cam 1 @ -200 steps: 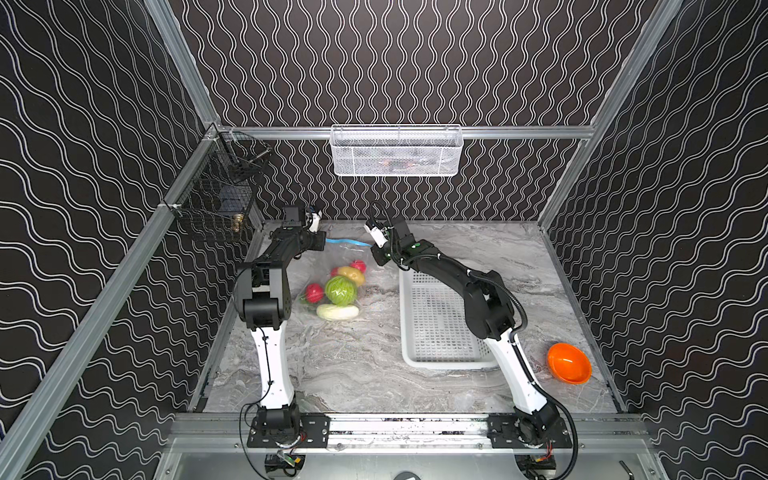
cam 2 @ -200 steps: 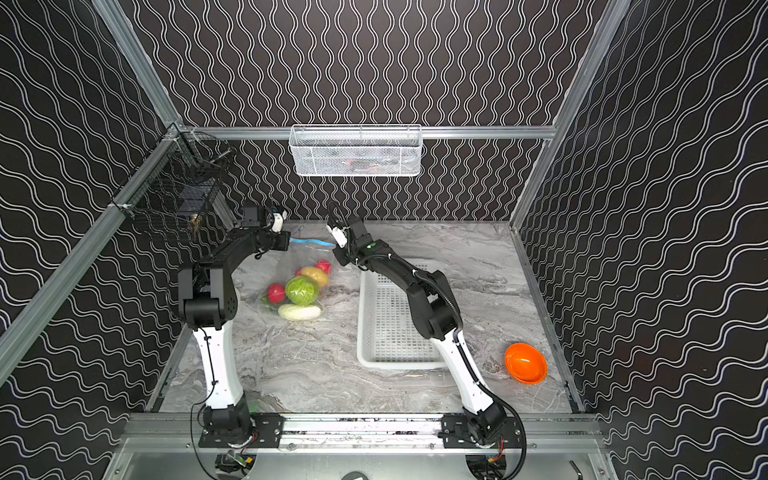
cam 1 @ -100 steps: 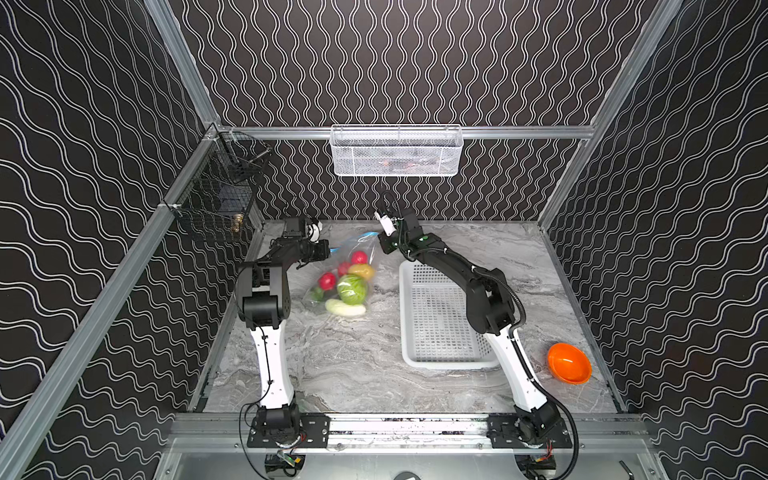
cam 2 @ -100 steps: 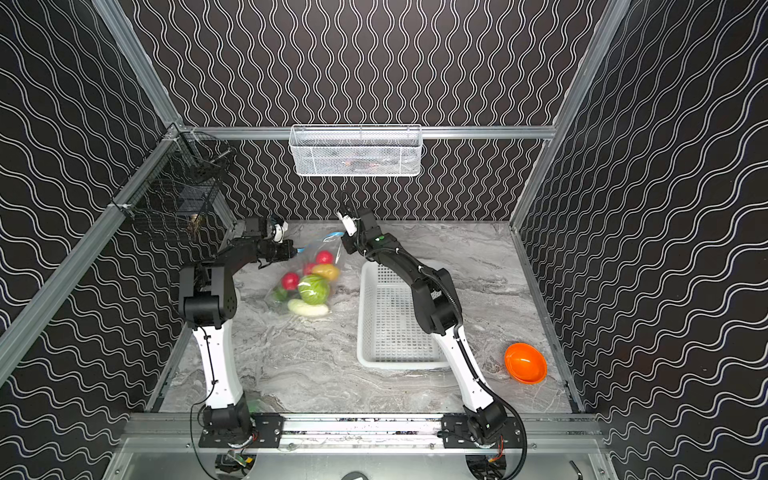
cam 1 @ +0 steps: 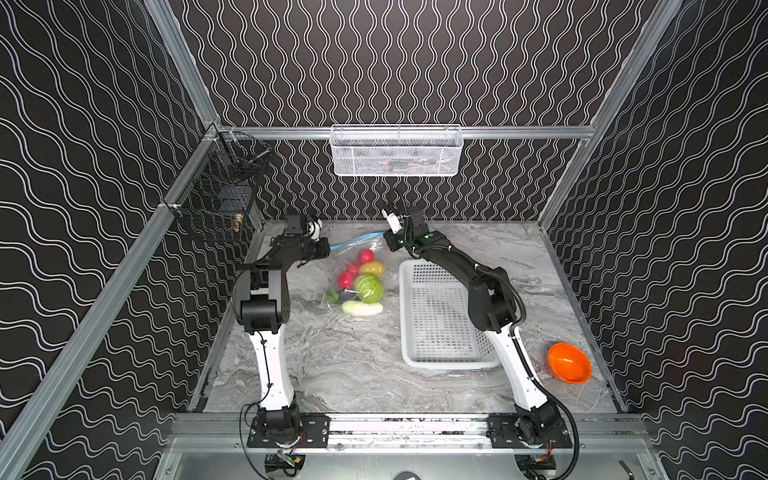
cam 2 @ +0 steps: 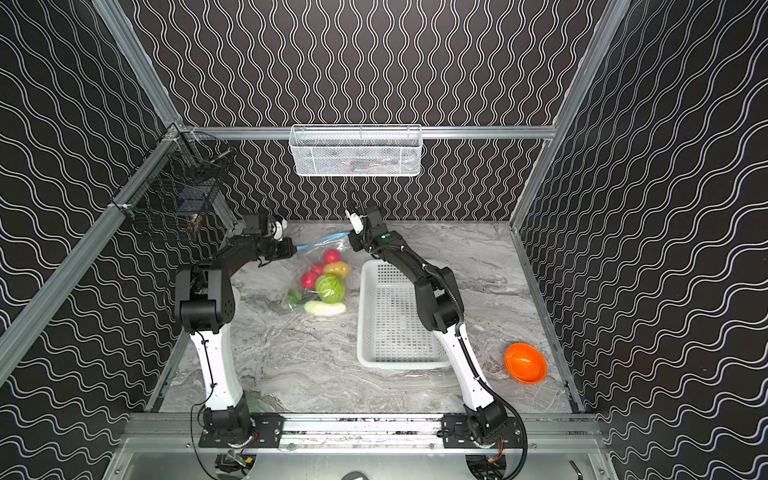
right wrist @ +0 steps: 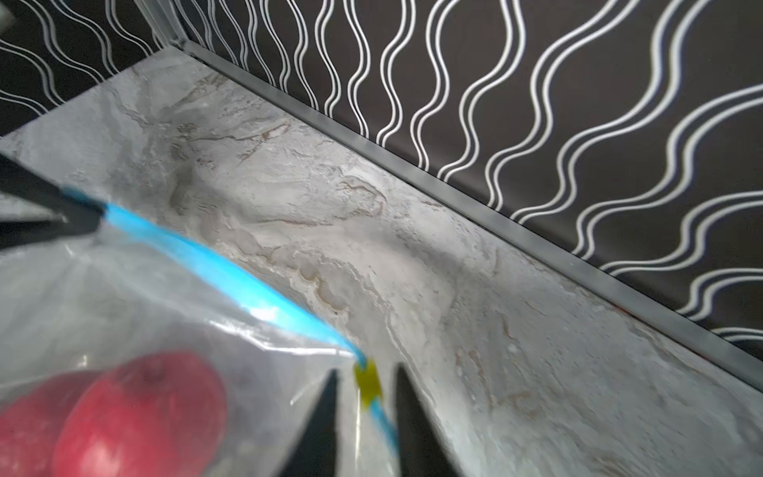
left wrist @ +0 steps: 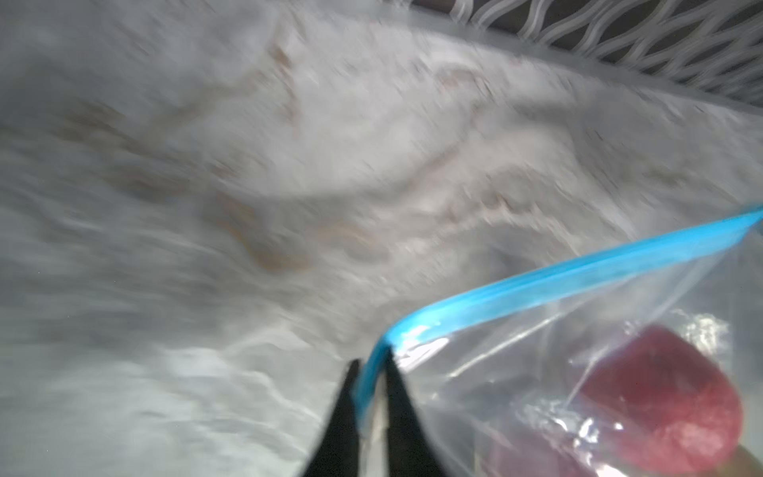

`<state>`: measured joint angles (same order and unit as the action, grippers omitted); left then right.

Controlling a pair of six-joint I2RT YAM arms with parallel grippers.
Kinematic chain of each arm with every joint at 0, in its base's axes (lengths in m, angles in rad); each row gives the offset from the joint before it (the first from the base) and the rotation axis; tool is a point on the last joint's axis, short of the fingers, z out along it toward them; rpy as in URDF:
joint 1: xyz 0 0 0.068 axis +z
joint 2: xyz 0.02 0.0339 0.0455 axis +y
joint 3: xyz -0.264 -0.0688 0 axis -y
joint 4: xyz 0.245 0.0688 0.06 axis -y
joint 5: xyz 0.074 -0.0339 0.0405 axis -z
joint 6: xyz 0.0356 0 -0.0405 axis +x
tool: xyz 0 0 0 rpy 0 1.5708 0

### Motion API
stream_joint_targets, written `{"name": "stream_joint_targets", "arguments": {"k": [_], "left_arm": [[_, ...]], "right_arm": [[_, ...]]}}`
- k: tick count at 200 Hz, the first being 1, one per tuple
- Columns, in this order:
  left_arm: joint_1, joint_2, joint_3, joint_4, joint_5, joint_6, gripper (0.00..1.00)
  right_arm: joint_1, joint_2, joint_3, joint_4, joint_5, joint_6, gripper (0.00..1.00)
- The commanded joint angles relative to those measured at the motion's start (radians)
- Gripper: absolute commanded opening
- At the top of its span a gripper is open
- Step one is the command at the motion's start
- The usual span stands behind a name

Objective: Place the food in the zip-top bag and seal the zipper

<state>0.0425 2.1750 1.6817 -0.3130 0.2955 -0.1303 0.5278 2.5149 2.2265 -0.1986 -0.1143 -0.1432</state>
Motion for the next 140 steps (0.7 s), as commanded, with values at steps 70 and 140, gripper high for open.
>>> {"name": "stream_joint_targets", "arguments": {"k": [70, 140], "left_arm": [[0.007, -0.167, -0.002, 0.027, -0.103, 0.055, 0.99], [0.025, -0.33, -0.068, -0.038, -0.033, 0.118, 0.99]], "right_arm": [[-0.008, -0.261, -0.212, 0.106, -0.055, 0.062, 0.99], [-0.042, -0.555, -0.555, 0.166, -0.023, 0.104, 0.99]]}}
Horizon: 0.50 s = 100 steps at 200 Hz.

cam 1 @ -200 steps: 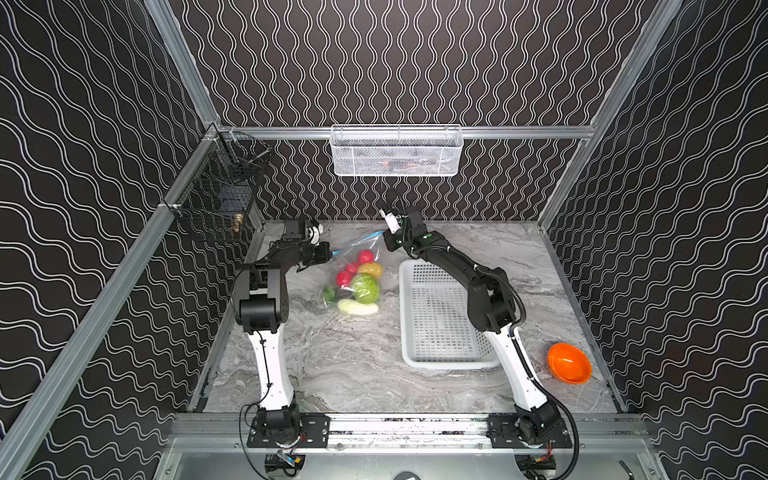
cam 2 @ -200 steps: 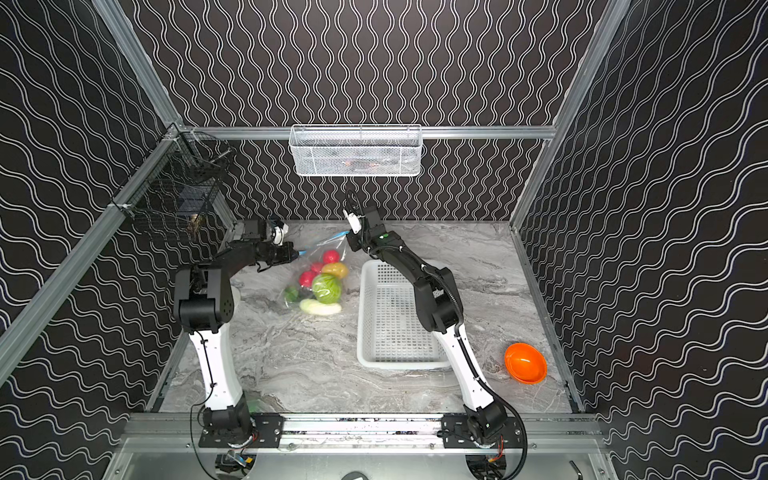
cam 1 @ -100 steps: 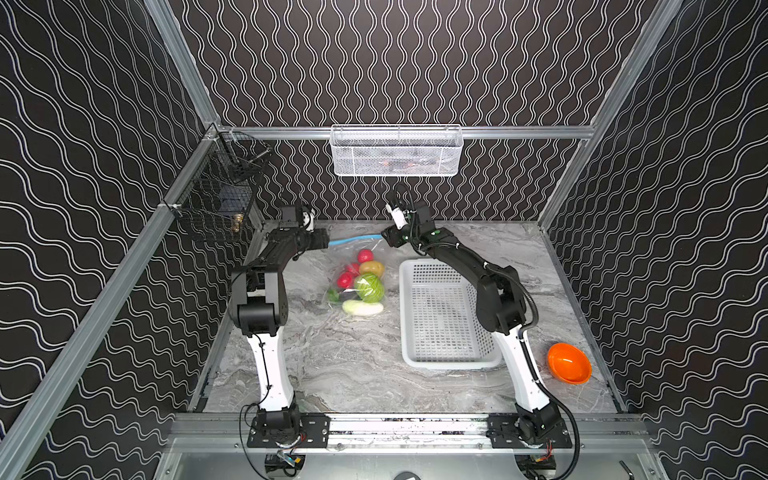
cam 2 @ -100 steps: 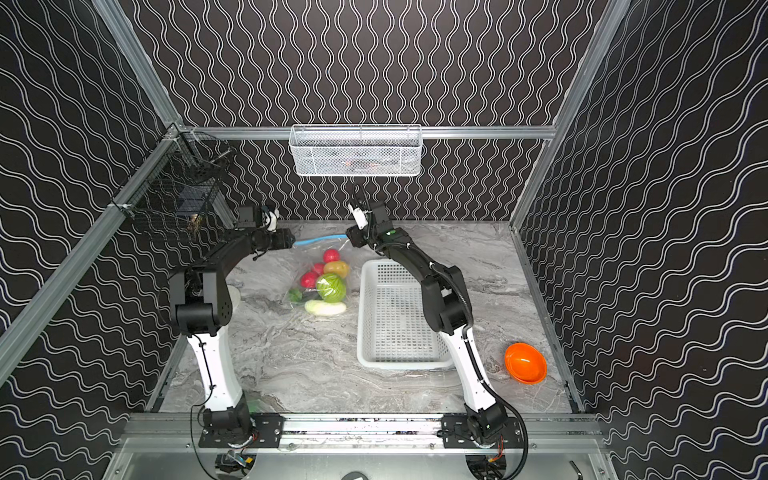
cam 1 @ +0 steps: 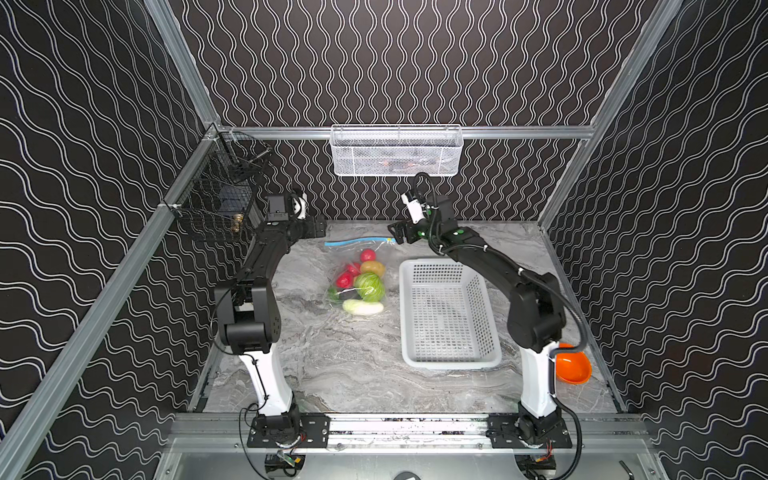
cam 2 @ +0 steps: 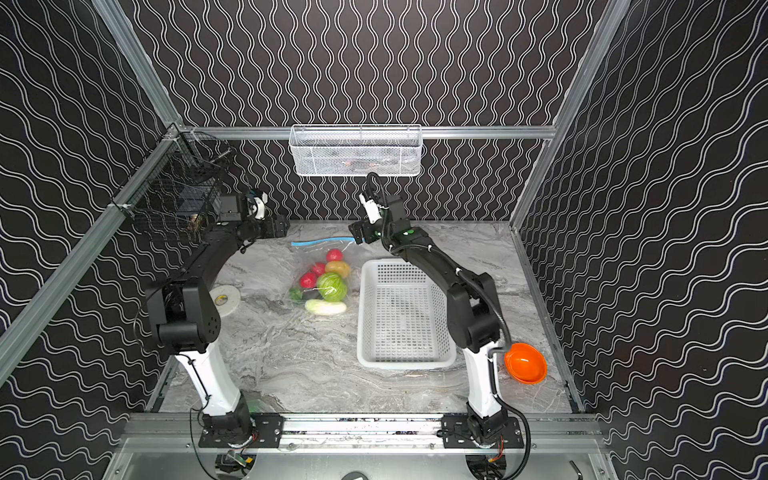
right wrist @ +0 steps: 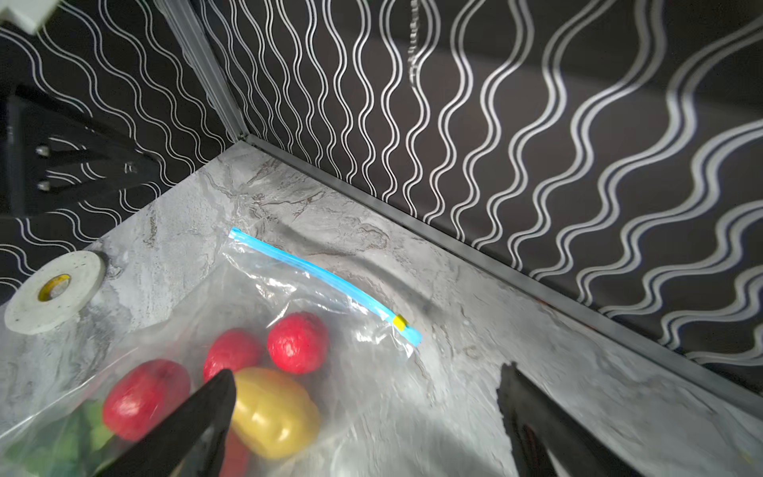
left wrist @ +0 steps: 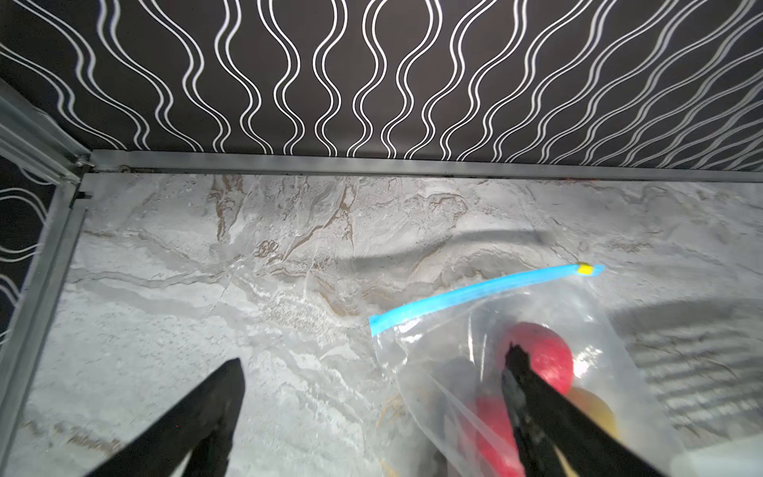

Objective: Place the food in the zip-top bag and seal the zipper

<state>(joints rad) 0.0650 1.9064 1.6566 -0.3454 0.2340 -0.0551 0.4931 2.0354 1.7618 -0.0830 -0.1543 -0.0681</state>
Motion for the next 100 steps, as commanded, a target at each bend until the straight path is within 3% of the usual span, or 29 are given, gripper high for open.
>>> {"name": "stream_joint_targets", "arguments": {"k": [1, 29, 66, 100], "left_arm": [[0.002, -0.065, -0.046, -0.004, 0.026, 0.043, 0.99], [0.006, -0.129, -0.136, 0.039, -0.009, 0.04, 0.99], [0.019, -0.152, -0.223, 0.028, 0.091, 0.011, 0.99], [0.026, -0.221, -0.379, 0.14, 0.125, -0.014, 0.99]], "right_arm": [[-0.008, -0.08, -0.097, 0.052, 0.018, 0.031, 0.99], [-0.025, -0.208, -0.264, 0.1, 0.065, 0.062, 0.99], [-0.05, -0.326, -0.42, 0.126, 0.137, 0.104, 0.99], [-0.156, -0.435, -0.586, 0.164, 0.209, 0.161, 0.99]]}}
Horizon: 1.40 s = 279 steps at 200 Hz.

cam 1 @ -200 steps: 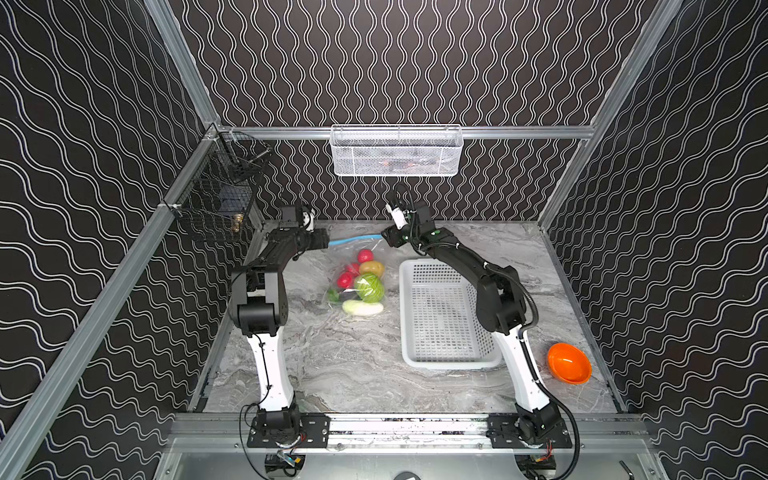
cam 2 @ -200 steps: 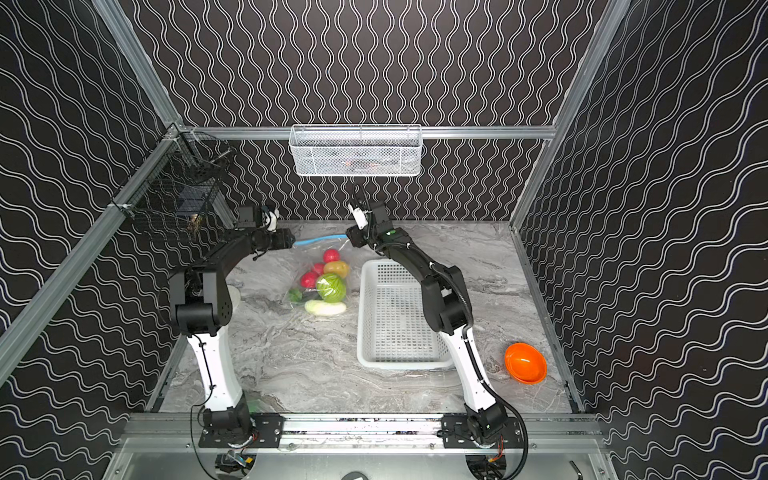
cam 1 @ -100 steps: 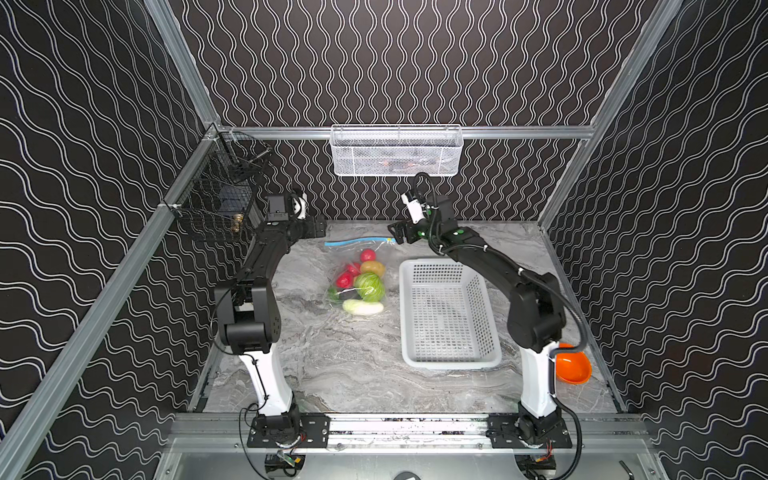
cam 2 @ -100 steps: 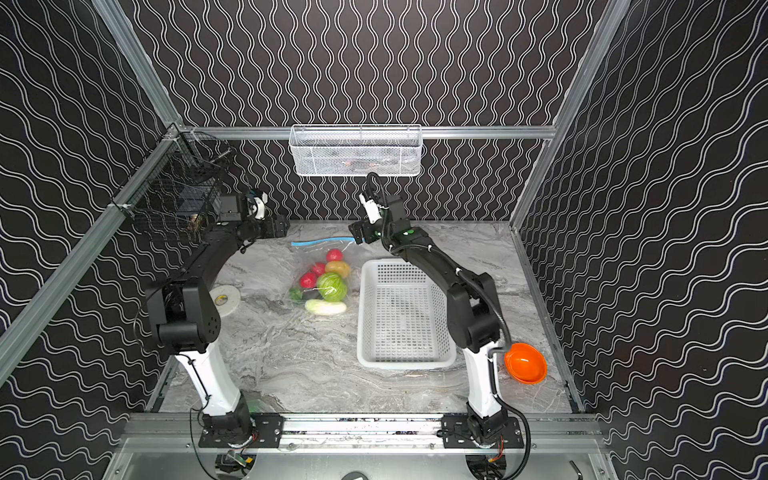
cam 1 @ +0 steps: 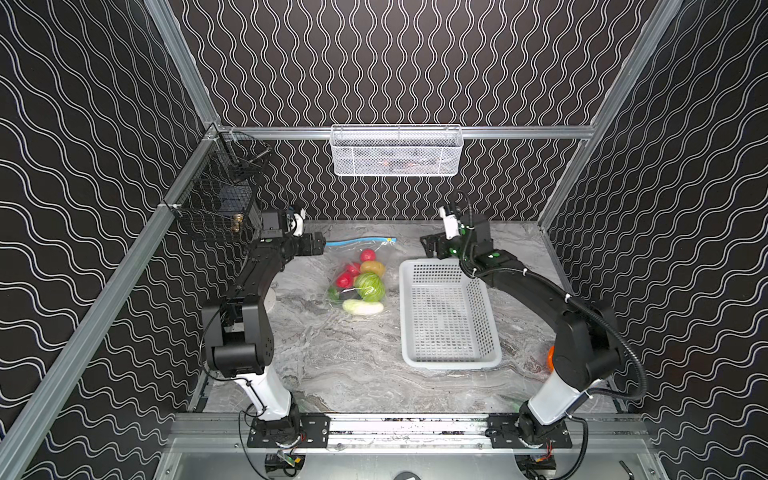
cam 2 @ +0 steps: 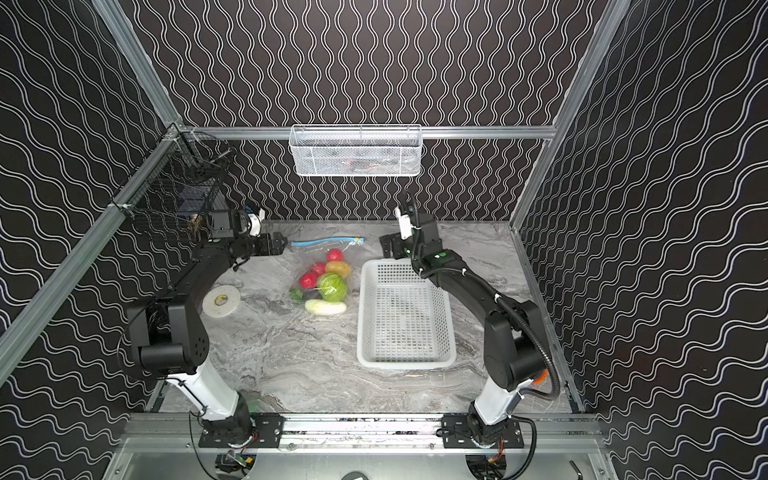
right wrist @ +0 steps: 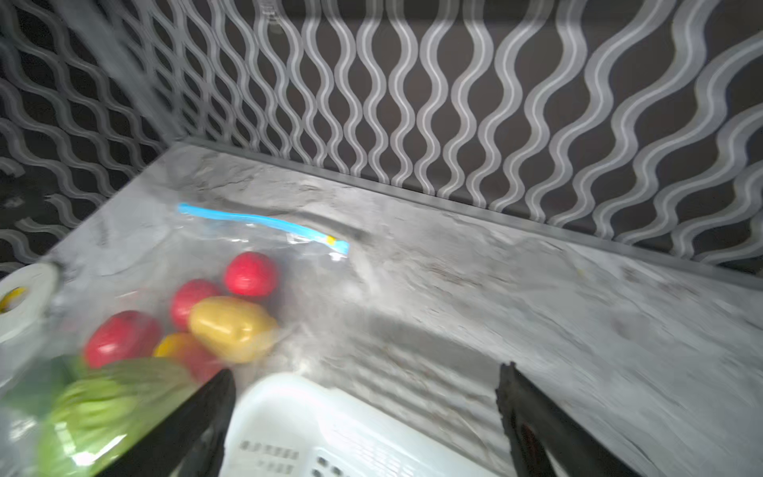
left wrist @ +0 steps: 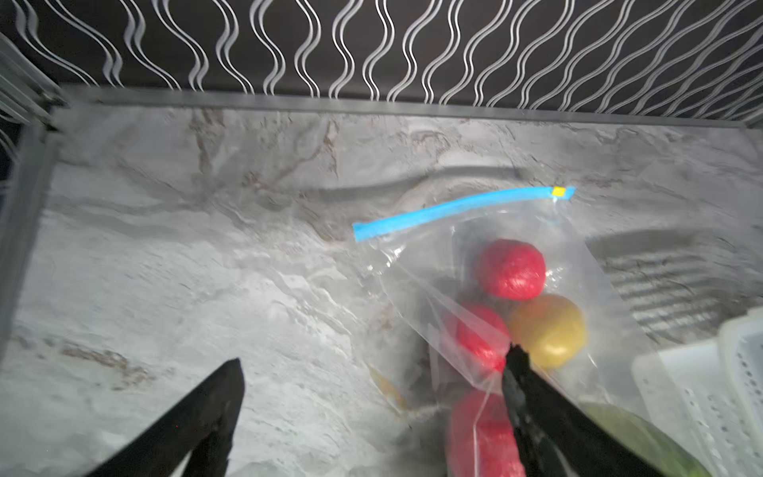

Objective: Place the food in the zip-top bag and seal the zipper

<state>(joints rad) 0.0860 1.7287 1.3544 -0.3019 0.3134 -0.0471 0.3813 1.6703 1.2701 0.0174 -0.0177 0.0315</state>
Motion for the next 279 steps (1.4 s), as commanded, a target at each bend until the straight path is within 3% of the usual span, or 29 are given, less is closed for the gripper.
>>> {"name": "stream_joint_targets", "arguments": {"k": [1, 43, 78, 108, 139, 168, 188, 219, 279], "left_arm": [[0.006, -0.044, -0.08, 0.1, 0.044, -0.022, 0.99], [0.023, -0.085, -0.198, 0.154, 0.021, 0.012, 0.99], [0.026, -0.184, -0.387, 0.316, 0.023, 0.078, 0.99], [0.03, -0.207, -0.469, 0.382, -0.062, 0.057, 0.99], [0.047, -0.214, -0.548, 0.45, -0.039, 0.053, 0.99], [0.05, -0.224, -0.728, 0.738, 0.001, 0.05, 0.99], [0.051, -0.196, -0.845, 1.0, -0.067, 0.001, 0.99], [0.052, -0.134, -0.871, 1.064, -0.17, -0.035, 0.99], [0.051, -0.122, -0.848, 1.038, -0.175, -0.03, 0.99]], "right_arm": [[-0.048, -0.074, -0.102, 0.069, 0.074, 0.064, 0.99], [-0.176, -0.257, -0.386, 0.237, 0.206, 0.146, 0.99], [-0.264, -0.369, -0.529, 0.268, 0.258, 0.161, 0.99], [-0.297, -0.445, -0.643, 0.329, 0.31, 0.153, 0.99], [-0.309, -0.477, -0.701, 0.331, 0.375, 0.152, 0.99], [-0.323, -0.465, -0.807, 0.488, 0.36, 0.169, 0.99], [-0.323, -0.453, -0.861, 0.569, 0.427, 0.185, 0.99], [-0.322, -0.443, -0.884, 0.584, 0.48, 0.139, 0.99], [-0.323, -0.427, -1.023, 0.835, 0.483, 0.081, 0.99]]}}
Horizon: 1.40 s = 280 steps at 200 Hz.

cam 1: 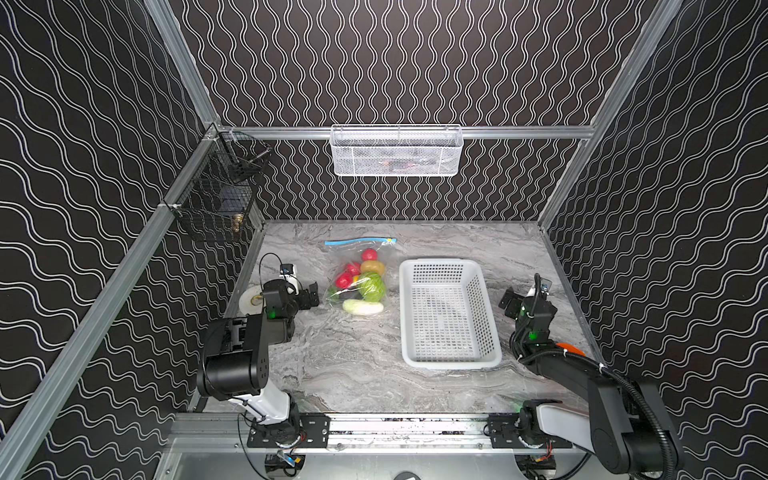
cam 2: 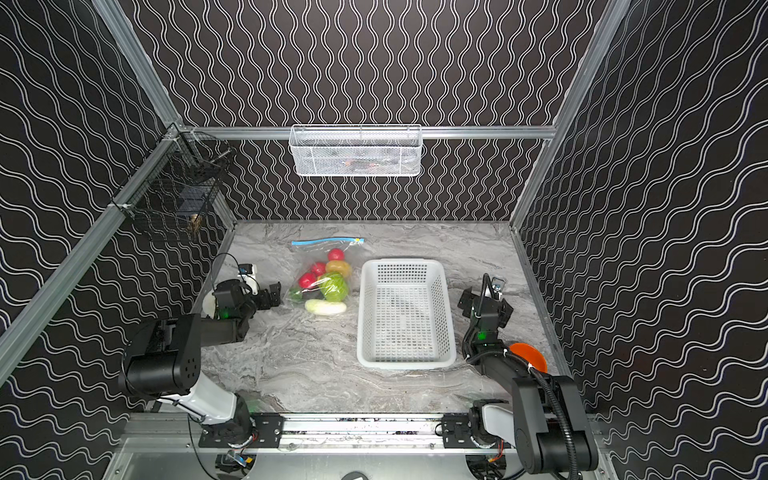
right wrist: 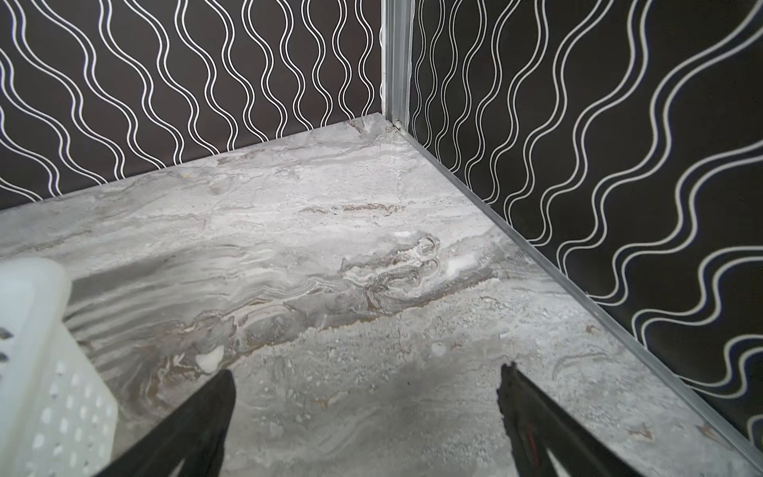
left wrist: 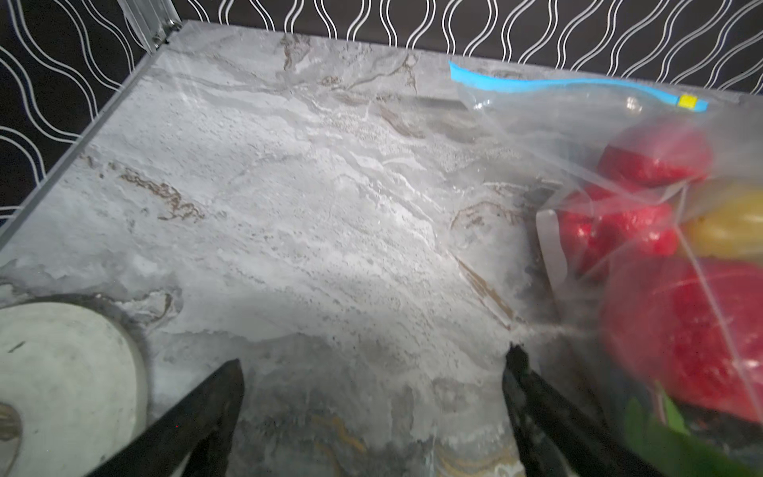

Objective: Place the food in the zip-top bag and seal the zipper

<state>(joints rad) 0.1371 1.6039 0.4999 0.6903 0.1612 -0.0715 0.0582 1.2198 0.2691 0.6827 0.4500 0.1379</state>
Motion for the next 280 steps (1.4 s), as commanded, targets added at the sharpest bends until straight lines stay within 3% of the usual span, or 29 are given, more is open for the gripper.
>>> {"name": "stream_joint_targets", "arguments": {"k": [1, 28, 59, 93, 132, 153, 190, 201, 212, 228, 242, 280], "left_arm": [[-0.001, 0.002, 0.006, 0.045, -0.023, -0.005, 0.99], [0.0, -0.014, -0.026, 0.083, -0.025, -0.006, 0.99], [-0.001, -0.044, -0.133, 0.264, 0.01, 0.007, 0.99], [-0.004, -0.033, -0.202, 0.418, 0.052, 0.025, 0.99], [-0.029, -0.033, -0.171, 0.351, 0.01, 0.041, 0.99], [-0.043, -0.024, -0.142, 0.307, 0.015, 0.059, 0.99], [-0.121, 0.017, -0.029, 0.119, -0.07, 0.13, 0.99], [-0.121, 0.018, -0.045, 0.156, -0.08, 0.135, 0.99], [-0.14, 0.012, -0.081, 0.208, -0.071, 0.145, 0.99], [-0.144, 0.07, -0.184, 0.469, -0.08, 0.128, 0.99], [-0.138, 0.036, -0.184, 0.407, -0.145, 0.099, 0.99], [-0.179, 0.05, -0.124, 0.314, -0.184, 0.134, 0.99]], "right_arm": [[0.0, 0.025, -0.024, 0.175, 0.016, -0.026, 0.99], [0.0, 0.101, -0.053, 0.35, -0.007, -0.053, 0.99], [-0.001, 0.16, -0.046, 0.434, 0.026, -0.078, 0.99], [-0.003, 0.25, -0.117, 0.684, 0.017, -0.117, 0.99], [-0.006, 0.242, -0.117, 0.664, 0.004, -0.108, 0.99], [-0.005, 0.252, -0.096, 0.62, -0.06, -0.124, 0.99], [-0.02, 0.314, -0.067, 0.6, -0.118, -0.119, 0.99], [-0.021, 0.353, -0.071, 0.689, -0.126, -0.152, 0.99], [-0.021, 0.319, -0.057, 0.593, -0.155, -0.138, 0.99], [-0.021, 0.316, -0.036, 0.546, -0.16, -0.134, 0.99], [-0.026, 0.34, -0.045, 0.611, -0.169, -0.147, 0.99], [-0.078, 0.324, -0.006, 0.502, -0.251, -0.102, 0.99]]}}
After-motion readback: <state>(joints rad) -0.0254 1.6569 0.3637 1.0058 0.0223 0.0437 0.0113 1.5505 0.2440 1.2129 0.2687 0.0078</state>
